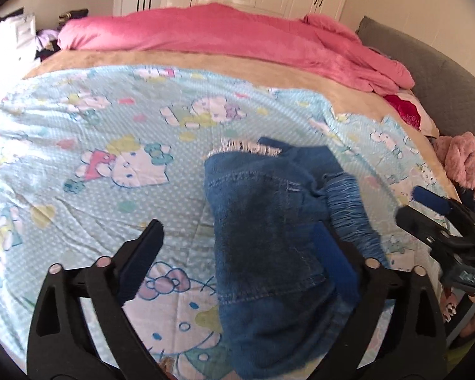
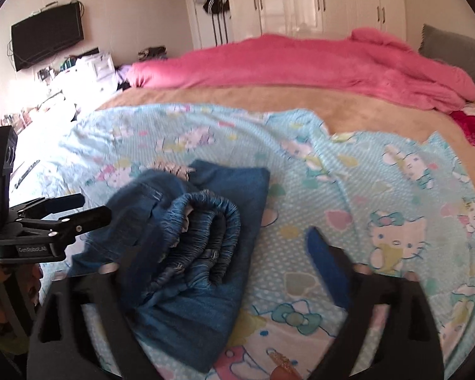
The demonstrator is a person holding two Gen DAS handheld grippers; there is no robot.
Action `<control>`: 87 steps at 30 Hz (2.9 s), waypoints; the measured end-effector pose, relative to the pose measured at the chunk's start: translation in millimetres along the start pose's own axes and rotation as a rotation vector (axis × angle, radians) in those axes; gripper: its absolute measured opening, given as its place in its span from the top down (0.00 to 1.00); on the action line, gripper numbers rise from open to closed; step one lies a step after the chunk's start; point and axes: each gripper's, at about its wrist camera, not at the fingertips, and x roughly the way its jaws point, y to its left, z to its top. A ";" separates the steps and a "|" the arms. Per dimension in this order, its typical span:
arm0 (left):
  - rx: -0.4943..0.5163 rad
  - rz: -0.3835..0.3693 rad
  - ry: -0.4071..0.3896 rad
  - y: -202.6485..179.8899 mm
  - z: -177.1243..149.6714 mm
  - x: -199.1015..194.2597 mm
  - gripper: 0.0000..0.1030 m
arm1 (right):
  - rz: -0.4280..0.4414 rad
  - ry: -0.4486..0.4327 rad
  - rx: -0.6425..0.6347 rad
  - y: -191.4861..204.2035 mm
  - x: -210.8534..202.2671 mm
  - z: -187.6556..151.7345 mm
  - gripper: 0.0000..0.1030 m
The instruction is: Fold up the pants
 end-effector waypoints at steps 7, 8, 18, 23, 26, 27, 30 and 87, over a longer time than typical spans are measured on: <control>0.035 0.013 -0.068 -16.4 -10.6 -46.2 0.09 | -0.005 -0.110 0.018 4.8 -51.0 -7.9 0.04; 0.042 0.017 -0.075 -19.3 -13.6 -51.1 0.09 | -0.012 -0.122 0.022 5.1 -59.6 -10.8 0.04; 0.068 0.025 -0.082 -26.0 -51.5 -92.4 0.09 | -0.082 -0.153 0.011 18.0 -101.8 -37.9 0.04; 0.084 0.038 -0.085 -24.0 -67.2 -105.0 0.09 | -0.095 -0.144 0.005 26.2 -109.6 -48.8 0.04; 0.082 0.040 -0.068 -21.6 -75.5 -107.4 0.09 | -0.095 -0.133 0.018 29.2 -111.9 -55.7 0.04; 0.074 0.035 -0.062 -19.9 -79.2 -108.5 0.09 | -0.095 -0.127 0.017 29.9 -112.1 -57.8 0.04; 0.073 0.034 -0.045 -17.7 -89.5 -108.9 0.09 | -0.101 -0.104 0.017 31.5 -113.2 -67.9 0.04; 0.039 0.052 0.002 -17.1 -102.3 -101.4 0.09 | -0.118 0.015 0.025 35.1 -91.3 -96.9 0.04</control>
